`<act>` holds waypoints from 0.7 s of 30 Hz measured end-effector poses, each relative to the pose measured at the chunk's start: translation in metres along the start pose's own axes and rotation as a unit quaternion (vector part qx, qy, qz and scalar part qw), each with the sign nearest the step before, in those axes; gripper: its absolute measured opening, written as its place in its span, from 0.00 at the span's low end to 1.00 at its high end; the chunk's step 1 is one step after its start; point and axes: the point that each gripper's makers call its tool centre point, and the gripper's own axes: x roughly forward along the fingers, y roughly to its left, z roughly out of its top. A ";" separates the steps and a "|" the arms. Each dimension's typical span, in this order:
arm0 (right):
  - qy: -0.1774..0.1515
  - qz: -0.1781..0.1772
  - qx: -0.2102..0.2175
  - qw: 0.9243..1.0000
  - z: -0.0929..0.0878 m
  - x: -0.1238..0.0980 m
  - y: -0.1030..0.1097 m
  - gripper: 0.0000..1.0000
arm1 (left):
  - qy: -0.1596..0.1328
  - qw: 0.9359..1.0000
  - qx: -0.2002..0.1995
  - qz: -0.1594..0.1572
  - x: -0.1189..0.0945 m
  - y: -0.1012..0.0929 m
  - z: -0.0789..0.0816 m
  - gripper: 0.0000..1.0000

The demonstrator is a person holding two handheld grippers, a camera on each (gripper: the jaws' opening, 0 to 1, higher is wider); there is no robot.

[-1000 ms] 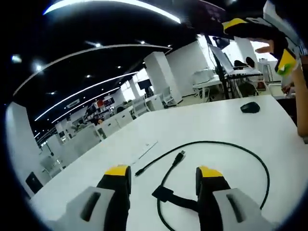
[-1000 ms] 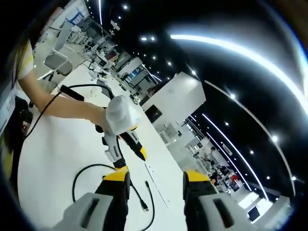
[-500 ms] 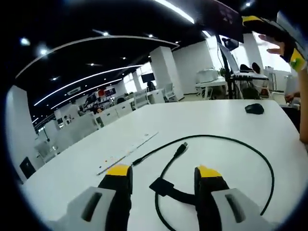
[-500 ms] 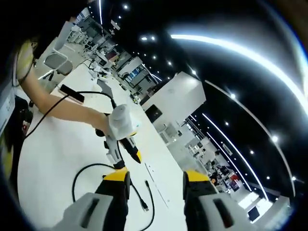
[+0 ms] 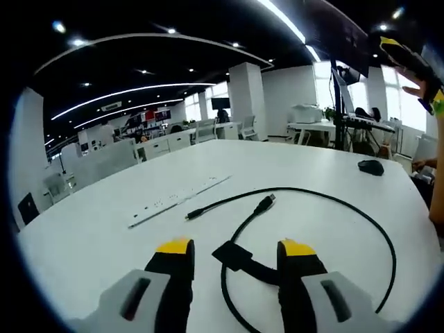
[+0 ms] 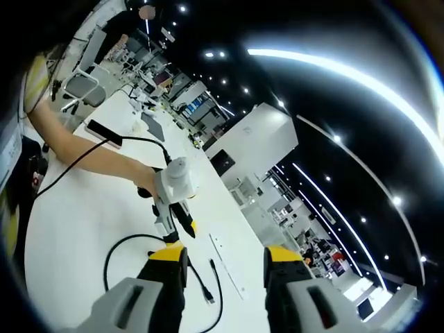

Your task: Find the charging cable on the desk, coil it up and secure with Velcro.

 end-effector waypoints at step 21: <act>0.008 0.008 -0.005 1.000 -0.003 0.005 0.003 0.45 | 0.028 0.999 -0.016 0.015 0.006 0.010 -0.021 0.44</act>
